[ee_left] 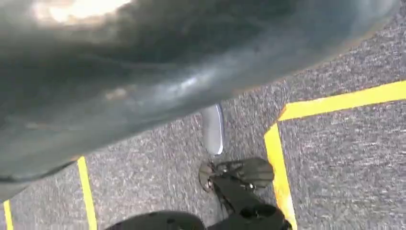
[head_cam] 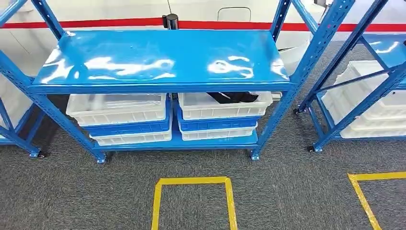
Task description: Take the parts from the cabinet and place them on the table.
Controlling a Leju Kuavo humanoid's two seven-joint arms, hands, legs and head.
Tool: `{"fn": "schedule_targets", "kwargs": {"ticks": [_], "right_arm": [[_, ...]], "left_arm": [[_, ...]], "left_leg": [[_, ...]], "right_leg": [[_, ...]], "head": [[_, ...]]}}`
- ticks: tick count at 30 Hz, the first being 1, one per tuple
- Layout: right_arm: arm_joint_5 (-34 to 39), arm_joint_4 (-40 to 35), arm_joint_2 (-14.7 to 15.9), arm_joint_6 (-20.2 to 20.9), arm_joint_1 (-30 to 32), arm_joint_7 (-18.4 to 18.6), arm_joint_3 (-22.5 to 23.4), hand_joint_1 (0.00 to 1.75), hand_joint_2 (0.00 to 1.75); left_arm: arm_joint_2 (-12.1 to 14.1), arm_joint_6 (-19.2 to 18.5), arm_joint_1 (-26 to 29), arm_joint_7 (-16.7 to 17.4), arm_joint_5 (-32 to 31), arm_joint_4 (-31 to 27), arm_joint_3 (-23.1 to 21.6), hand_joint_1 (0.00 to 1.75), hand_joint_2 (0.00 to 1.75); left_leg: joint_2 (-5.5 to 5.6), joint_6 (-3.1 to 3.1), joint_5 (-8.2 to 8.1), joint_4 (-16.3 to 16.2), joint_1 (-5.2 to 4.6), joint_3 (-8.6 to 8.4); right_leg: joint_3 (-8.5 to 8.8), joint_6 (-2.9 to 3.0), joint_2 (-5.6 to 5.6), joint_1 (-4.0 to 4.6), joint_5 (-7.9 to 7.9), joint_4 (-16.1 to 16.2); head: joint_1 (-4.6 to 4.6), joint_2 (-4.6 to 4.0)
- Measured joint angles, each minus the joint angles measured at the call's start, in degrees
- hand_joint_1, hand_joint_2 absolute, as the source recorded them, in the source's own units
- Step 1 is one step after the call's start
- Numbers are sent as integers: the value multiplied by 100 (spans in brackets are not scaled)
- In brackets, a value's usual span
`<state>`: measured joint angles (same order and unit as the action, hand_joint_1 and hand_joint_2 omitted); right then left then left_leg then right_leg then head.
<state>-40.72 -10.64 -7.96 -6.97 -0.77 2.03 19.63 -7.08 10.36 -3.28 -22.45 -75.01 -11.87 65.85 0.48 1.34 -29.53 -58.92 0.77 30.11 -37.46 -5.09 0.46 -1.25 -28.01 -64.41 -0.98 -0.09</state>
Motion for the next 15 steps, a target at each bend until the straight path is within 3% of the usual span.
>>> {"fn": "schedule_targets", "kwargs": {"ticks": [1,2,3,4,5,7,9,11,12,13,14,15], "right_arm": [[0,0,2,0,-1,0,0,0,0],[0,4,-7,0,2,0,2,0,0],[0,4,-11,0,-10,0,2,0,0],[-4,2,-2,0,-27,-2,4,0,0],[-4,2,0,-4,-14,-2,4,0,0],[-4,2,7,-4,8,-7,4,0,0],[-7,2,0,-4,-4,-13,7,0,0],[-4,2,0,-4,-37,-17,13,0,0],[-7,2,0,-4,-34,-20,15,0,0],[-7,2,0,-4,-25,-20,17,0,0],[-7,2,2,-4,-18,-20,17,0,0],[-7,2,2,-4,2,-17,17,0,0]], "left_arm": [[-7,0,-2,0,2,0,0,0,0],[-5,2,-3,0,7,0,2,0,0],[4,9,-4,-2,7,0,2,0,0],[-11,9,-9,0,7,0,2,0,0],[-9,11,-7,0,7,0,2,0,0],[-13,9,-2,0,9,0,2,0,0],[-11,11,-12,-2,9,0,4,0,0],[-18,9,-36,-4,7,0,2,0,0],[-20,11,-32,-4,7,0,2,0,0],[-20,11,-18,-4,7,0,2,0,0],[-20,11,-7,-4,7,0,4,0,0],[-16,11,2,-4,9,0,4,0,0]], "left_leg": [[-2,-23,-46,0,4,-55],[-1,-71,-99,-4,-18,-119],[-3,-101,-131,1,-19,-108],[-27,-152,-159,44,-20,-115],[-28,-199,-140,-14,-18,-198],[-30,-241,-182,-60,5,-297],[-25,-259,-362,-500,24,-60],[-26,-276,-732,-1347,23,511],[-26,-276,-835,-1612,23,738],[-26,-266,-796,-1664,23,874],[-25,-243,-573,-1496,21,886],[-26,-210,-210,-1105,8,794]], "right_leg": [[122,-35,-30,-12,242,409],[87,89,-90,0,224,426],[105,238,-143,27,12,459],[181,277,-123,91,118,467],[126,346,-105,53,177,511],[328,432,-74,23,191,536],[487,510,-72,27,140,556],[537,563,-54,52,78,556],[567,575,-40,67,40,556],[614,580,-22,80,11,555],[673,566,2,84,-33,555],[745,557,15,89,-81,556]], "head": [[0,0],[9,0],[13,0],[9,0],[-28,0],[-24,0],[-46,0],[-44,0],[-46,0],[-46,0],[-48,0],[-50,0]]}}
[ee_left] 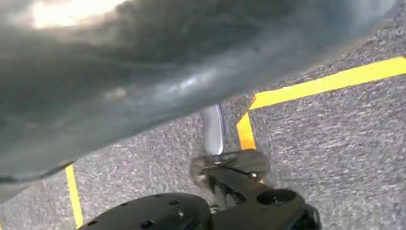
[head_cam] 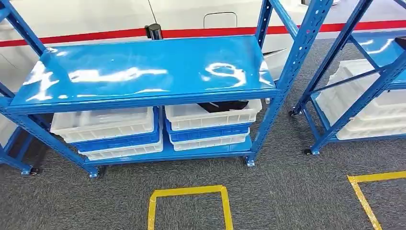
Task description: Take the parts from the cabinet and place them on the table.
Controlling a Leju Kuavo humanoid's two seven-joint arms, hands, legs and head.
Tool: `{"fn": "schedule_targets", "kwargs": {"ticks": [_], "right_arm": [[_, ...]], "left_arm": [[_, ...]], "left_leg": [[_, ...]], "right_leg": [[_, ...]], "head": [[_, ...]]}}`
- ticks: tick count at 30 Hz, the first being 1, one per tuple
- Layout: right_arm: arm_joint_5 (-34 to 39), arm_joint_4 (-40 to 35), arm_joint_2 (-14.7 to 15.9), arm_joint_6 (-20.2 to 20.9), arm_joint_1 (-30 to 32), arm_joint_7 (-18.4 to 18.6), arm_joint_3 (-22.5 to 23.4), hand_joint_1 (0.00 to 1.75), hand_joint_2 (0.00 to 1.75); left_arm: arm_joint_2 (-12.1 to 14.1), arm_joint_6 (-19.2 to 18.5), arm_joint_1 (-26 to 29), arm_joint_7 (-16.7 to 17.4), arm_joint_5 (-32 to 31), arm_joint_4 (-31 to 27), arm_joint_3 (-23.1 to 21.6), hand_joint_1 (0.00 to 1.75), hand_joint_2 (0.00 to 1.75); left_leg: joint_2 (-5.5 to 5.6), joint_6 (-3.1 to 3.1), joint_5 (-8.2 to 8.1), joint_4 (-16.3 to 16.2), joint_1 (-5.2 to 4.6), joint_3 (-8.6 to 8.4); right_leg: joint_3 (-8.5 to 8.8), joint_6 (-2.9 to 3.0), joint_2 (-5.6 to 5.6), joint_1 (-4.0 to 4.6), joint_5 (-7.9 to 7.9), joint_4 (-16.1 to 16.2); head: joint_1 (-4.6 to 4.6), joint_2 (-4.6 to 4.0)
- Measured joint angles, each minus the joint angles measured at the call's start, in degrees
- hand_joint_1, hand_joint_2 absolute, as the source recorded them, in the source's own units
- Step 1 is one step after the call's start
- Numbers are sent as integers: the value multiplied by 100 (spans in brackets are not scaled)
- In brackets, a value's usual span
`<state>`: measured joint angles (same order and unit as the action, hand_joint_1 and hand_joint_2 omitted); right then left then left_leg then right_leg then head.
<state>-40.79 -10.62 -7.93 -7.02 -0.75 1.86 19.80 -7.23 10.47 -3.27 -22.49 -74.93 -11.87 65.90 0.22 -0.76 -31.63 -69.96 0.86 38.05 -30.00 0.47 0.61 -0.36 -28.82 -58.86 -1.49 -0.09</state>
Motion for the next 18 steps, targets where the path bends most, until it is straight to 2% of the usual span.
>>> {"fn": "schedule_targets", "kwargs": {"ticks": [1,2,3,4,5,6,7,8,9,11,12,13,14,15,16,17,18], "right_arm": [[0,0,-7,0,4,-2,0,0,0],[0,2,-11,0,5,0,0,0,0],[-4,7,-31,0,0,0,2,0,0],[-11,4,-26,0,-15,-2,2,0,0],[-15,4,-33,0,-21,0,2,0,0],[-17,4,-33,0,-14,0,2,0,0],[-20,7,-35,0,-2,0,2,0,0],[-20,7,-33,0,1,2,2,0,0],[-28,7,-33,0,-17,2,4,0,0],[-33,7,-33,0,-45,0,4,0,0],[-33,4,-31,-2,-43,0,4,0,0],[-33,4,-31,-2,-36,0,4,0,0],[-35,7,-31,-2,-19,0,4,0,0],[-33,7,-31,-2,4,2,4,0,0],[-35,7,-31,0,8,2,4,0,0],[-35,7,-24,-2,2,0,4,0,0],[-35,7,-18,0,3,2,4,0,0]], "left_arm": [[0,0,0,-2,-2,0,0,0,0],[4,0,0,-4,-2,0,0,0,0],[18,0,-8,-4,-2,0,4,0,0],[17,0,-15,-13,-2,0,2,0,0],[17,0,-11,-15,-2,0,2,0,0],[17,0,11,-15,-2,0,2,0,0],[17,0,30,-15,-2,0,4,0,0],[11,0,27,-13,-2,0,4,0,0],[13,0,8,-13,-2,0,4,0,0],[13,0,-22,0,-4,0,4,0,0],[13,0,-22,2,-7,0,4,0,0],[13,0,-19,4,-7,0,4,0,0],[13,0,-14,4,-7,0,4,0,0],[13,0,-7,7,-7,0,4,0,0],[4,-2,0,9,-9,0,4,0,0],[-2,-2,-1,9,-9,0,4,0,0],[-7,-2,-4,11,-9,0,4,0,0]], "left_leg": [[0,37,346,445,-17,-138],[-11,93,646,886,-48,-267],[-17,104,332,858,-100,-252],[3,130,61,849,-128,-250],[3,196,198,894,-142,-280],[5,248,350,958,-140,-316],[9,269,421,979,-106,-414],[-13,278,431,1007,-71,-529],[-6,292,425,1013,-63,-549],[0,314,403,1013,-65,-536],[3,317,371,1013,-68,-541],[12,315,345,1013,-68,-562],[22,310,317,1013,-68,-593],[38,303,289,1013,-67,-633],[42,286,248,1013,-66,-692],[42,267,211,1013,-66,-738],[43,233,175,1011,-76,-747]], "right_leg": [[66,-12,5,-1,-43,1],[30,-32,3,-8,-87,12],[151,-68,13,17,-113,2],[90,-108,17,-2,-137,13],[86,-154,17,0,-156,45],[175,-212,17,26,-88,-66],[236,-243,17,33,-145,-73],[185,-262,-1,15,-215,-150],[82,-271,-8,23,-280,-352],[-434,-207,-8,11,-536,-1116],[-748,-197,-8,12,-701,-1549],[-937,-237,-8,9,-715,-1730],[-989,-292,-9,6,-620,-1643],[-939,-369,-9,0,-424,-1363],[-768,-452,-13,-5,-98,-818],[-586,-490,-22,-4,194,-289],[-568,-372,-41,20,277,-150]], "head": [[0,0],[2,0],[15,0],[-13,0],[-2,0],[-7,0],[4,0],[-4,0],[20,0],[26,0],[28,0],[28,0],[26,0],[33,0],[28,0],[33,0],[29,0]]}}
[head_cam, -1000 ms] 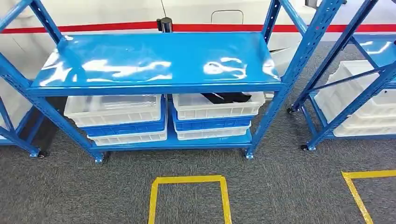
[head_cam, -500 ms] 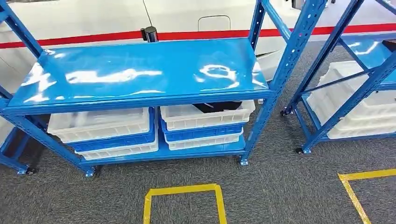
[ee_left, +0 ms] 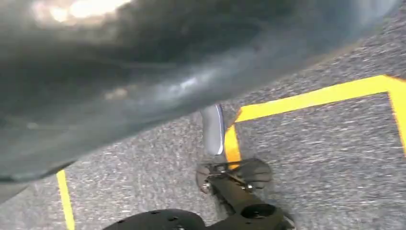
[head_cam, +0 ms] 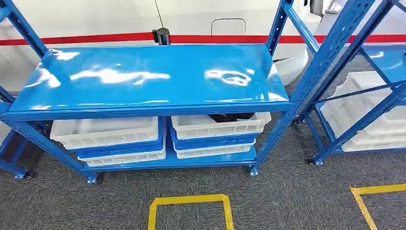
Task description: Take the parts from the cabinet and place them on the table.
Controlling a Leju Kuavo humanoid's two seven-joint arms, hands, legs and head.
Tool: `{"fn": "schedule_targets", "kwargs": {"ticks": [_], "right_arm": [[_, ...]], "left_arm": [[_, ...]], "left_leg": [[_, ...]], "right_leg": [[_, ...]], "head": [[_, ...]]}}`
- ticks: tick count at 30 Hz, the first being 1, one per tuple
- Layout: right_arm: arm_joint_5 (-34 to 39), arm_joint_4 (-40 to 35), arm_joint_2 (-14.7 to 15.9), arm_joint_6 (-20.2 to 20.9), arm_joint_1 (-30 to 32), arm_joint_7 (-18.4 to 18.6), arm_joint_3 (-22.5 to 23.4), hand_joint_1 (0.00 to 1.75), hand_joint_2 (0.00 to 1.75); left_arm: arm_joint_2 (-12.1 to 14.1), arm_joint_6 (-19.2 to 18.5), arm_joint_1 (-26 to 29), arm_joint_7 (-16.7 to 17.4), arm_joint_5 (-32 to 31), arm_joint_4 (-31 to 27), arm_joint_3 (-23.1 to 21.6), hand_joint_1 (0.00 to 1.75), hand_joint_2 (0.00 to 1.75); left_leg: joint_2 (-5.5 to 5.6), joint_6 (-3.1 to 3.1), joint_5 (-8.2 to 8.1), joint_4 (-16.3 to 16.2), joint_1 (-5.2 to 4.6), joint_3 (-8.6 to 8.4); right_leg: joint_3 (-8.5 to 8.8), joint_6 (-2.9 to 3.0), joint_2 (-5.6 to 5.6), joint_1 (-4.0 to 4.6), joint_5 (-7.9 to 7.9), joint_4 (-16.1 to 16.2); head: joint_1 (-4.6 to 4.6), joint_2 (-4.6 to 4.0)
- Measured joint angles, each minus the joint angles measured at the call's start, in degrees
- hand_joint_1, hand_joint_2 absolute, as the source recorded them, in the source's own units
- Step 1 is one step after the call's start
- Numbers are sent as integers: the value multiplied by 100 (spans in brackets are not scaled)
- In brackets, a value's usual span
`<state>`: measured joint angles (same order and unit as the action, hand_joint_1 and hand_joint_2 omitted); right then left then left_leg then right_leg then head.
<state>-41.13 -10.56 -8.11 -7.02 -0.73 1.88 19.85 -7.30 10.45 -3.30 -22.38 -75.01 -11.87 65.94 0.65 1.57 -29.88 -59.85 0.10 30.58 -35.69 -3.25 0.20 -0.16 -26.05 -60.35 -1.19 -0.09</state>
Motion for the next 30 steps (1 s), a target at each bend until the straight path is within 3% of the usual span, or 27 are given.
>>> {"fn": "schedule_targets", "kwargs": {"ticks": [1,2,4,5,6,7,9,10,11,12,14,15,16,17,19,20,21,22,24,25,26,27,29,30], "right_arm": [[0,0,-9,-2,-20,-2,0,0,0],[0,-2,0,-2,-40,-2,0,0,0],[0,-2,7,-2,-1,-2,0,0,0],[2,-2,9,0,8,0,0,0,0],[0,-2,13,-2,8,-2,0,0,0],[0,-2,11,-2,-6,-2,0,0,0],[-15,-2,9,-2,-9,-2,0,0,0],[-15,-2,11,-2,-8,-2,0,0,0],[-17,-2,13,-2,-1,-2,0,0,0],[-17,-2,13,-2,4,-2,2,0,0],[-20,-2,7,0,11,-2,2,0,0],[-22,0,4,-2,12,-2,2,0,0],[-22,2,9,-2,0,-2,4,0,0],[-22,2,7,0,-14,-2,4,0,0],[-24,0,7,0,-23,-2,4,0,0],[-24,0,9,0,-20,-2,4,0,0],[-24,0,11,-2,-19,-4,4,0,0],[-24,0,11,0,-28,-4,4,0,0],[-24,0,11,0,-25,-4,7,0,0],[-24,0,9,0,-24,-4,7,0,0],[-24,0,9,0,-5,-4,7,0,0],[-24,0,9,0,12,-2,7,0,0],[-22,0,9,0,17,-2,9,0,0],[-22,2,9,0,15,-2,9,0,0]], "left_arm": [[7,0,-4,-2,0,0,0,0,0],[-2,0,-9,0,0,0,0,0,0],[-2,0,-2,2,0,0,0,0,0],[0,0,-2,2,0,0,0,0,0],[-2,0,-3,2,-2,0,0,0,0],[0,0,-5,2,-2,0,0,0,0],[-2,0,-7,2,-4,2,-2,0,0],[-2,0,-3,2,-4,2,-2,0,0],[-2,-2,6,2,-4,2,-2,0,0],[0,0,10,2,-6,2,-2,0,0],[7,0,9,2,-11,2,-2,0,0],[7,0,18,2,-11,2,-2,0,0],[7,0,9,-2,-13,4,-4,0,0],[4,0,-4,-4,-20,2,-4,0,0],[7,2,27,-6,-22,2,-2,0,0],[2,2,27,-6,-24,2,-2,0,0],[2,2,14,-9,-31,2,-2,0,0],[2,7,1,-9,-39,2,-2,0,0],[2,11,-13,-9,-48,2,-2,0,0],[2,11,-12,-7,-52,2,-2,0,0],[2,11,-10,-6,-52,2,-2,0,0],[2,11,-4,-6,-52,2,-2,0,0],[0,4,3,-2,-55,2,-2,0,0],[-2,0,4,-2,-57,2,-2,0,0]], "left_leg": [[1,-36,-41,6,-9,-43],[-8,-79,-62,51,-7,-34],[-16,-164,18,-38,-4,-130],[-23,-192,-58,-87,5,-105],[-32,-201,-167,-241,7,-71],[-36,-212,-355,-560,15,82],[-37,-261,-696,-1362,25,573],[-38,-292,-740,-1562,33,751],[-39,-285,-647,-1530,49,824],[-43,-273,-428,-1291,60,785],[-48,-266,287,-313,68,460],[-46,-257,380,-92,61,370],[-71,-259,-72,-153,24,450],[-72,-205,-74,-154,11,415],[-61,-110,179,-125,-4,391],[-67,-59,229,-65,53,279],[-74,-50,234,-45,57,246],[-77,-14,229,-42,57,244],[-71,26,198,-42,50,236],[-60,36,169,-43,48,223],[-41,33,140,-43,48,196],[-22,28,103,-43,48,152],[0,0,23,-43,49,39],[3,-31,-20,-41,49,14]], "right_leg": [[10,160,-41,22,-261,26],[33,192,-34,59,-218,36],[117,315,-14,36,-115,142],[251,370,-16,-22,-76,155],[304,392,-21,-16,-65,155],[338,415,-21,-18,-80,153],[381,452,-18,-12,-115,149],[409,438,-15,-11,-147,149],[451,436,-2,-12,-178,148],[502,417,8,-15,-214,148],[638,367,20,-31,-301,148],[629,340,21,-31,-332,153],[697,314,29,-7,-348,138],[607,262,22,0,-394,151],[673,187,24,0,-455,160],[711,153,25,7,-491,115],[667,138,11,-2,-531,-18],[476,156,12,-5,-667,-331],[-96,181,12,-14,-959,-1216],[-385,158,12,-14,-1022,-1592],[-517,111,12,-26,-952,-1654],[-511,34,11,-38,-756,-1438],[-221,-99,5,-71,-207,-530],[-67,-104,-28,-72,23,-43]], "head": [[10,0],[1,0],[17,0],[-12,0],[6,0],[-34,0],[-29,0],[-27,0],[-27,0],[-32,0],[-32,0],[-28,0],[-43,0],[-47,0],[-45,0],[-49,0],[-32,0],[-21,0],[-25,0],[-21,0],[-23,0],[-21,0],[-21,0],[-8,0]]}}
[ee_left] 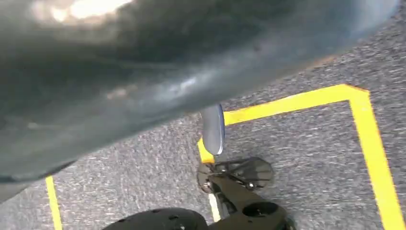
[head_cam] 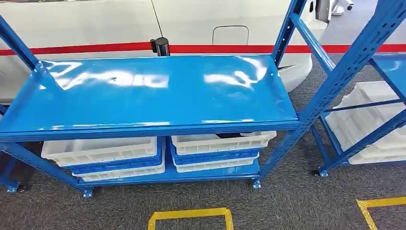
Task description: Take the parts from the cabinet and place them on the table.
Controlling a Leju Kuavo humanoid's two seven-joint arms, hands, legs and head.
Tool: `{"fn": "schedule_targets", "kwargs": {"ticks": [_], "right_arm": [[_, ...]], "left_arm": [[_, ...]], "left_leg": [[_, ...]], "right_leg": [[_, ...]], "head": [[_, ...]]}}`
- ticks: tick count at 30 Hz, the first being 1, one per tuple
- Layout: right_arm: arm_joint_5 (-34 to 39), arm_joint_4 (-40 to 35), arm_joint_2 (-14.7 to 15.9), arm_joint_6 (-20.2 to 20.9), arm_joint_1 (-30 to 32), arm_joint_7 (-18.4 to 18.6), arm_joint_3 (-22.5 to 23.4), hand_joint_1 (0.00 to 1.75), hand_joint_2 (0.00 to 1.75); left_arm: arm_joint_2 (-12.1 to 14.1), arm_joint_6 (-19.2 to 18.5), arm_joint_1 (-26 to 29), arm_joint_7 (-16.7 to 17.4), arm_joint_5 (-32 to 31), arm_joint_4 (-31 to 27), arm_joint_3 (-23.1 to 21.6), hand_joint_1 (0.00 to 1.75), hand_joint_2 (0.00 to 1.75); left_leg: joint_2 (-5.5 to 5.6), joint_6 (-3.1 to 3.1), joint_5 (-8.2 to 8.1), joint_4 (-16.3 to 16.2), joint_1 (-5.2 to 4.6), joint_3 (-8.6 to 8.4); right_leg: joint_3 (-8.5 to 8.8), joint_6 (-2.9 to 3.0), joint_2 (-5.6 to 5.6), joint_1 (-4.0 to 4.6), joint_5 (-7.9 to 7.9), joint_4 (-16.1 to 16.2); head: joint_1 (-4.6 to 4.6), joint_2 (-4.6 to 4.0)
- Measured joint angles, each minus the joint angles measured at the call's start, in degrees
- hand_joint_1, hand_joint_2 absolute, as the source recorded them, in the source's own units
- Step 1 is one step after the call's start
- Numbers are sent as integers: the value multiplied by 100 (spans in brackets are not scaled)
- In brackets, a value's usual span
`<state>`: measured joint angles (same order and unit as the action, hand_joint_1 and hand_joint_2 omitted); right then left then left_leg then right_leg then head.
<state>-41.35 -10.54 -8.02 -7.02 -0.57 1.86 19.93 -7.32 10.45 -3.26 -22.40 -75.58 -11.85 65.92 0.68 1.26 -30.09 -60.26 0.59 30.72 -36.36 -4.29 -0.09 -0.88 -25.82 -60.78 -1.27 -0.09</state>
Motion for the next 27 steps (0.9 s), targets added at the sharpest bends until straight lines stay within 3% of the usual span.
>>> {"fn": "schedule_targets", "kwargs": {"ticks": [1,2,4,6,7,9,10,11,12,13,15,16,19,21,22,23,25,26,27], "right_arm": [[0,2,0,0,-9,0,2,0,0],[0,0,-4,0,-22,0,2,0,0],[0,2,9,0,-17,0,6,0,0],[0,0,7,-2,-9,0,17,0,0],[-2,0,9,-2,-11,0,22,0,0],[0,0,-2,-2,-16,0,35,0,0],[0,0,-2,-2,-16,0,37,0,0],[0,0,2,-2,-15,0,39,0,0],[0,0,2,-2,-13,0,44,0,0],[0,0,2,-2,-8,0,50,0,0],[-2,0,-2,0,-4,0,50,0,0],[-2,0,-2,0,-10,0,52,0,0],[-9,0,-2,0,-31,-2,52,0,0],[-13,0,0,0,-28,-7,57,0,0],[-20,0,0,-2,-22,-11,61,0,0],[-31,0,0,-2,-23,-11,70,0,0],[-31,0,0,-4,-22,-13,92,0,0],[-37,0,-2,-13,-14,-13,96,0,0],[-39,0,-2,-20,-5,-11,98,0,0]], "left_arm": [[0,0,-6,9,-2,0,0,0,0],[0,0,-6,9,-4,0,0,0,0],[0,0,-9,7,-4,0,0,0,0],[0,0,-13,-2,-7,-2,0,0,0],[0,0,-14,-7,-7,-2,0,0,0],[0,0,-14,-9,-11,0,-2,0,0],[-6,-2,-13,-9,-15,0,-2,0,0],[-9,-2,-5,-9,-15,2,-2,0,0],[-7,-2,2,-9,-15,2,-2,0,0],[-4,-2,4,-9,-15,0,-2,0,0],[0,-2,3,-9,-13,0,-2,0,0],[-2,-2,-3,-7,-13,2,-2,0,0],[-7,-4,-14,-4,-15,2,-2,0,0],[-7,-4,-7,4,-15,2,-2,0,0],[-7,-2,-7,4,-13,0,0,0,0],[-7,2,-8,4,-13,0,0,0,0],[-9,31,-11,-55,0,0,-2,0,0],[-9,37,-10,-57,4,0,-2,0,0],[-11,39,-10,-50,4,0,0,0,0]], "left_leg": [[10,-54,-76,-9,-56,9],[18,-79,-97,18,-43,-19],[10,-125,-105,68,-17,-64],[-16,-187,-166,-23,2,-101],[-36,-200,-288,-261,0,17],[-39,-238,-662,-1149,15,528],[-39,-254,-753,-1525,15,790],[-41,-267,-693,-1684,21,963],[-43,-272,-489,-1562,29,982],[-47,-266,-161,-1172,37,864],[-52,-250,417,-180,56,469],[-46,-248,318,-72,21,409],[-31,-134,291,-39,-36,399],[-32,-42,328,43,20,299],[-32,-14,327,53,11,282],[-37,9,318,53,11,280],[-36,46,283,52,1,277],[-31,50,264,52,-1,265],[-15,44,240,52,-1,241]], "right_leg": [[44,95,5,45,1,49],[113,186,12,48,-7,51],[120,274,17,87,-22,55],[229,363,23,16,-8,149],[274,418,17,8,-40,162],[347,484,12,11,-90,162],[372,487,14,13,-121,161],[407,489,21,12,-147,160],[451,478,33,9,-182,160],[513,462,55,6,-221,160],[618,406,65,-1,-304,161],[606,358,65,57,-355,155],[635,268,72,20,-388,214],[650,202,63,12,-427,149],[540,203,55,20,-518,-58],[322,230,55,17,-682,-425],[-240,259,56,16,-981,-1314],[-431,229,55,14,-983,-1544],[-467,178,55,13,-865,-1459]], "head": [[2,0],[-7,0],[-2,0],[-9,0],[-24,0],[-35,0],[-26,0],[-37,0],[-28,0],[-35,0],[-33,0],[-35,0],[-35,0],[-30,0],[-4,0],[9,0],[16,0],[18,0],[13,0]]}}
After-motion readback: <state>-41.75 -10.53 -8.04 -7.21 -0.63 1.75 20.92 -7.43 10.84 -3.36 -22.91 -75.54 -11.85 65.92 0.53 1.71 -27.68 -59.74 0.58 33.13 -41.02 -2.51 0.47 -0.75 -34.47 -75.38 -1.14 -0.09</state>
